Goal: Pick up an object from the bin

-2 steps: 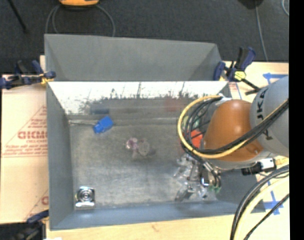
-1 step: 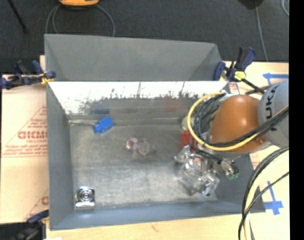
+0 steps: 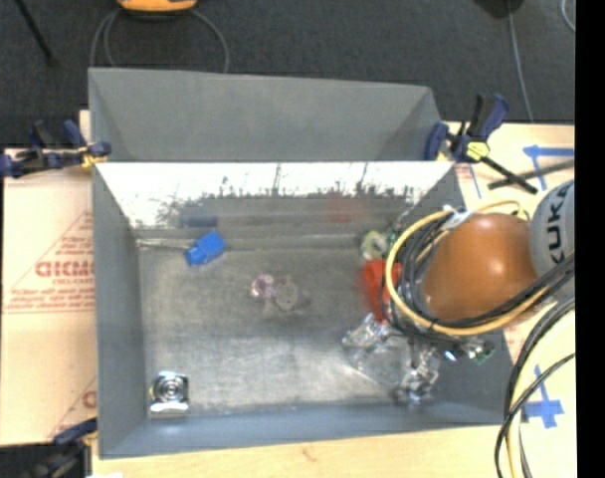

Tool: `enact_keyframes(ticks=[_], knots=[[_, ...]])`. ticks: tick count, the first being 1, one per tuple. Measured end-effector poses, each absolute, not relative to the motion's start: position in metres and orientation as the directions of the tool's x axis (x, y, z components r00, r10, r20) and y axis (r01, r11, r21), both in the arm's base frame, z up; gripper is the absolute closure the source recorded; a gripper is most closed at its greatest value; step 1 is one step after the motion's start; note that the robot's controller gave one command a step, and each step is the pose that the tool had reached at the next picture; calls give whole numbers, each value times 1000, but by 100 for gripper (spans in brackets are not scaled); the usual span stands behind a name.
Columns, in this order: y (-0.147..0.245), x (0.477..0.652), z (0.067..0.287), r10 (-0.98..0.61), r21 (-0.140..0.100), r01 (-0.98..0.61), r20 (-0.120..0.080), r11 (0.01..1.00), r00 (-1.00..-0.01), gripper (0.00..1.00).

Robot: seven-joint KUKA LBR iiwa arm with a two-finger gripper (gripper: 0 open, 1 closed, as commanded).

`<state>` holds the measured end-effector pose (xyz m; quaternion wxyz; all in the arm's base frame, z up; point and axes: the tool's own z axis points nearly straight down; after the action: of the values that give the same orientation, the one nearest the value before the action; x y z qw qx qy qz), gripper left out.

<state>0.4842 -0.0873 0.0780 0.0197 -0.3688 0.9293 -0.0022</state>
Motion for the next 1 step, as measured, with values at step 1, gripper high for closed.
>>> enact_keyframes(ticks=[1], knots=[[-86, 484, 78, -686, -16, -685, -33, 728, -727, 100]])
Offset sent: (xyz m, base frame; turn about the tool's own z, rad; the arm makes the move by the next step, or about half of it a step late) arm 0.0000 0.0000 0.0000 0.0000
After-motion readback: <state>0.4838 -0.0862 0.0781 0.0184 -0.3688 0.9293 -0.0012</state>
